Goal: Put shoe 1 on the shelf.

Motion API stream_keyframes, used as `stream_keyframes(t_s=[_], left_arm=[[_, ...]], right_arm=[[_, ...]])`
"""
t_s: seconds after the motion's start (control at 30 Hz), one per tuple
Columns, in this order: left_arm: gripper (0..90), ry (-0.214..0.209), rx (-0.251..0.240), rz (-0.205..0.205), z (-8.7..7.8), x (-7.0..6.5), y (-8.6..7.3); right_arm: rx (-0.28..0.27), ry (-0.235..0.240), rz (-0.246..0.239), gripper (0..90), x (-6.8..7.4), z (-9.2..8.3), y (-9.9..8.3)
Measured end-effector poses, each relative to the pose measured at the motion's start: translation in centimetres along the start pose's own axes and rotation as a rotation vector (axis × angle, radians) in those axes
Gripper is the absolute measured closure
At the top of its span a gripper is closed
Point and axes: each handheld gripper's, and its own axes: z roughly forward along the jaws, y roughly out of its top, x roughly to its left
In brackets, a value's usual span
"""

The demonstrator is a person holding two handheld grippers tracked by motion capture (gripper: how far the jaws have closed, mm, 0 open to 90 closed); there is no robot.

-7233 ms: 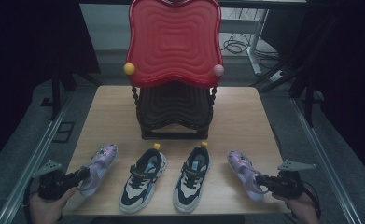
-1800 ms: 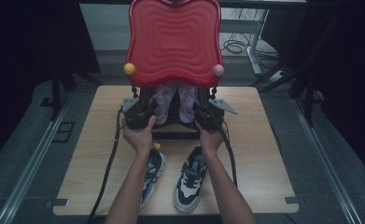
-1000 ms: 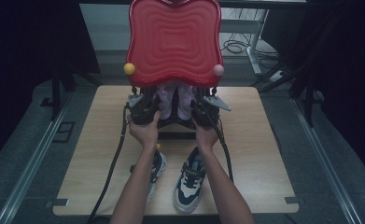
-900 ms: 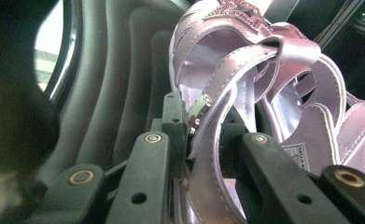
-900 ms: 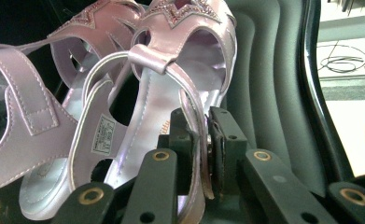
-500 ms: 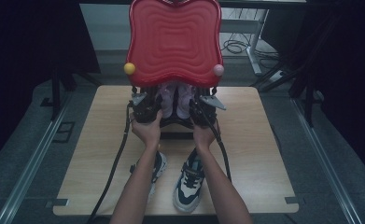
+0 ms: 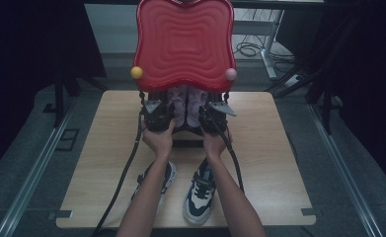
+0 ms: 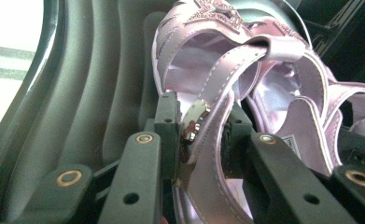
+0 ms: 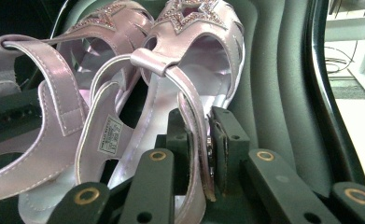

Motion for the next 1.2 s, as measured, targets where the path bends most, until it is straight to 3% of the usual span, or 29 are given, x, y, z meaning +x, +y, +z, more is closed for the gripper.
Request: stream_keyframes(t_s=[0.3, 0.67, 0.87, 1.2], left_arm=[[68.3, -0.010, 0.013, 0.004, 0.2, 0.0, -0.1], [50.3, -0.030, 0.041, -0.018, -0.4, -0.1, 0.2], [47.7, -0.032, 0.044, -0.001, -1.3, 0.0, 0.4], [45.7, -0.090, 0.061, 0.012, -2.6, 0.0, 0.6]], right_arm=[[-0.009, 0.012, -0.002, 73.6, 0.0, -0.1, -0.1], [-0.010, 0.051, -0.021, 62.6, -0.1, -0.7, 0.2], [-0.015, 0.066, -0.019, 59.5, -0.2, -1.2, 0.3], [-0.022, 0.100, -0.016, 57.6, -0.3, -2.3, 0.6]])
